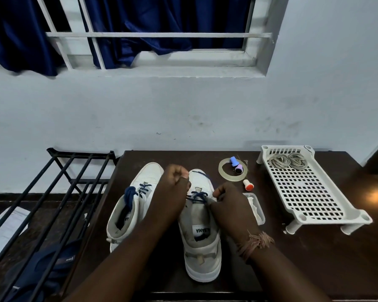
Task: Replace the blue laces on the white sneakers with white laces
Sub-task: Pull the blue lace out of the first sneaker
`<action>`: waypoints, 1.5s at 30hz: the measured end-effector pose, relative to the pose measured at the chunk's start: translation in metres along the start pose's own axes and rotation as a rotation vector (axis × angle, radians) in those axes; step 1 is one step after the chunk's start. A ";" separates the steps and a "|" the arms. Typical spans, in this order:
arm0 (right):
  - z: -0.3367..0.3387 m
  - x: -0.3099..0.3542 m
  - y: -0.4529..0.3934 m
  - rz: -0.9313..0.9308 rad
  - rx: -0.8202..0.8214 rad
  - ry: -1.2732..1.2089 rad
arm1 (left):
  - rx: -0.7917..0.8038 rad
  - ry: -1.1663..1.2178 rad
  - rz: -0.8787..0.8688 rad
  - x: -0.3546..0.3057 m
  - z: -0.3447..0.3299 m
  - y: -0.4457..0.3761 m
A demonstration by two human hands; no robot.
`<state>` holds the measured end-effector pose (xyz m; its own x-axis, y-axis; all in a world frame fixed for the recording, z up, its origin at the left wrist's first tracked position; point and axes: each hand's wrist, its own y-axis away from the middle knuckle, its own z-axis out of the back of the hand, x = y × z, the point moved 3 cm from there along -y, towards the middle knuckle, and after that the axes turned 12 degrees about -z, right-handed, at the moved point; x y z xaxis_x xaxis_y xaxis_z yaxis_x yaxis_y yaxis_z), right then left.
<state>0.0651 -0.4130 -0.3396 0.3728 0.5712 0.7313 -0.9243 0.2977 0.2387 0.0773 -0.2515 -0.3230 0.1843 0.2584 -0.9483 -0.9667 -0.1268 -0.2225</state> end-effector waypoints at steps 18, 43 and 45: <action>-0.004 0.000 -0.001 -0.003 -0.013 -0.019 | 0.001 0.516 0.002 -0.027 0.007 -0.002; -0.009 0.002 0.002 0.031 0.003 -0.008 | 0.135 -0.922 -0.373 -0.018 0.014 0.007; -0.008 0.002 0.001 0.037 0.007 -0.001 | 0.074 -0.764 -0.316 -0.020 0.016 0.008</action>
<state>0.0655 -0.4048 -0.3429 0.3378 0.5811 0.7404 -0.9382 0.2706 0.2157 0.0629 -0.2425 -0.3021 0.3039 0.8539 -0.4226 -0.9035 0.1175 -0.4122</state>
